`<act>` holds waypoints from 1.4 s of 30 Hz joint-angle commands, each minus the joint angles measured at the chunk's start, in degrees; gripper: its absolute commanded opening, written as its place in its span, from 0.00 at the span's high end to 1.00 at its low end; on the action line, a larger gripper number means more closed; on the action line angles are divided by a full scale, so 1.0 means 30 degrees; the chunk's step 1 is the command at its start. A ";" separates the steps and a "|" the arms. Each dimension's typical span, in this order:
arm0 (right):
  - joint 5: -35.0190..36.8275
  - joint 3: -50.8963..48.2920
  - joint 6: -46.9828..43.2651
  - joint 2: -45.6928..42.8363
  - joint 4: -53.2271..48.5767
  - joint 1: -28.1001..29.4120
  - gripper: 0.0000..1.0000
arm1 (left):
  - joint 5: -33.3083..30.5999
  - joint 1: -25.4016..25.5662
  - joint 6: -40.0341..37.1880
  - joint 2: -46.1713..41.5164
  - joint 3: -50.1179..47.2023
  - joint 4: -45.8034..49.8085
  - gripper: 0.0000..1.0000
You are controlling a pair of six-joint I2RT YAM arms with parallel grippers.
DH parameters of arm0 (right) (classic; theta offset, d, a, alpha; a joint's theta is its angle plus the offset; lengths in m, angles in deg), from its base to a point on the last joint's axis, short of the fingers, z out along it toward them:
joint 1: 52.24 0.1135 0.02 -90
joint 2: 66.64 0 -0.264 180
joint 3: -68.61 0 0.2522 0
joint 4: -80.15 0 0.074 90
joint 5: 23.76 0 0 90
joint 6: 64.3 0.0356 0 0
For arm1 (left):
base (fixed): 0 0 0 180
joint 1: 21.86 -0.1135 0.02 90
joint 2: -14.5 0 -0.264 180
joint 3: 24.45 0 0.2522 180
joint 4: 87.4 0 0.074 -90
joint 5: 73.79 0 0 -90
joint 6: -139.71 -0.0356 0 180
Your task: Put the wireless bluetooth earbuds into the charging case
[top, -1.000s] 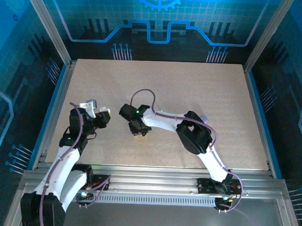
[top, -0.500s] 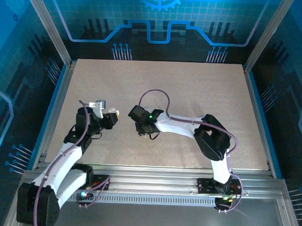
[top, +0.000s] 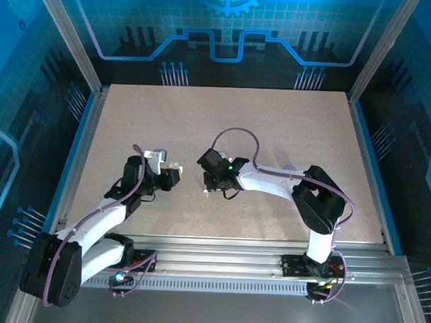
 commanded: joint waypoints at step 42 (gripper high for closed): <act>-0.2578 0.7645 -0.2115 0.6539 -0.7322 0.0403 0.78 | -0.3777 -0.0062 -0.0930 -0.2676 0.1947 0.4697 0.79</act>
